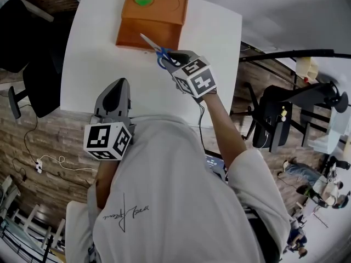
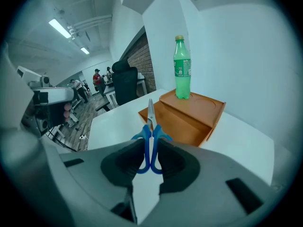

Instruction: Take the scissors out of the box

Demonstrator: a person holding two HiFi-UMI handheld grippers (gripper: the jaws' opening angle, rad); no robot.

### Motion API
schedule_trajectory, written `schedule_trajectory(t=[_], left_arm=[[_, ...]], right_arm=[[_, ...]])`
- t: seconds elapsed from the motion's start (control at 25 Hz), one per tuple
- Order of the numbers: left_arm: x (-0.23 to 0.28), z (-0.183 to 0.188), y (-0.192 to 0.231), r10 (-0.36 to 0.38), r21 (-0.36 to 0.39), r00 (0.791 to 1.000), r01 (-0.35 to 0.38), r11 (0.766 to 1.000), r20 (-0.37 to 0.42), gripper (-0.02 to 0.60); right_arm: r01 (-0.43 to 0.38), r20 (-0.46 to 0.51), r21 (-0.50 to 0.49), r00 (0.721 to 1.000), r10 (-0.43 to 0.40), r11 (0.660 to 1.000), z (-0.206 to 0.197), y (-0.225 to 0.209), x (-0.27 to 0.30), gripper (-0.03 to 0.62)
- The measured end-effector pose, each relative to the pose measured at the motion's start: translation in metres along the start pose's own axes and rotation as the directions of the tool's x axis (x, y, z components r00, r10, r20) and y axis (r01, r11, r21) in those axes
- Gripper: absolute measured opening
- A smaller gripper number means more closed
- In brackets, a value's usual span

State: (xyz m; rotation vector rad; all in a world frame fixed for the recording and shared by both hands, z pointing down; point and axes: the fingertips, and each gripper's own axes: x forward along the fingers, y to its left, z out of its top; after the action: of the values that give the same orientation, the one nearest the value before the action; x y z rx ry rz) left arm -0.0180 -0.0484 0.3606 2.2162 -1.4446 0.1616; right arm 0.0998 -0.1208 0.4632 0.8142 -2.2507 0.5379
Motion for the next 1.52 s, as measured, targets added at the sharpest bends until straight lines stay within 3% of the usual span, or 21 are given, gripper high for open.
schedule_trajectory(t=[0.72, 0.96, 1.52], left_arm=[[0.001, -0.003, -0.006, -0.012, 0.004, 1.0, 0.012, 1.0, -0.006, 0.008], [0.006, 0.002, -0.012, -0.012, 0.036, 1.0, 0.012, 0.999, 0.001, 0.008], [0.008, 0.005, -0.007, -0.013, -0.001, 1.0, 0.013, 1.0, 0.009, 0.008]], right_arm=[[-0.012, 0.094, 0.032, 0.996, 0.009, 0.999, 0.005, 0.028, -0.037, 0.098], [-0.001, 0.133, 0.018, 0.991, -0.002, 1.0, 0.013, 0.03, -0.055, 0.097], [-0.011, 0.253, 0.012, 0.967, 0.008, 1.0, 0.043, 0.043, -0.086, 0.097]])
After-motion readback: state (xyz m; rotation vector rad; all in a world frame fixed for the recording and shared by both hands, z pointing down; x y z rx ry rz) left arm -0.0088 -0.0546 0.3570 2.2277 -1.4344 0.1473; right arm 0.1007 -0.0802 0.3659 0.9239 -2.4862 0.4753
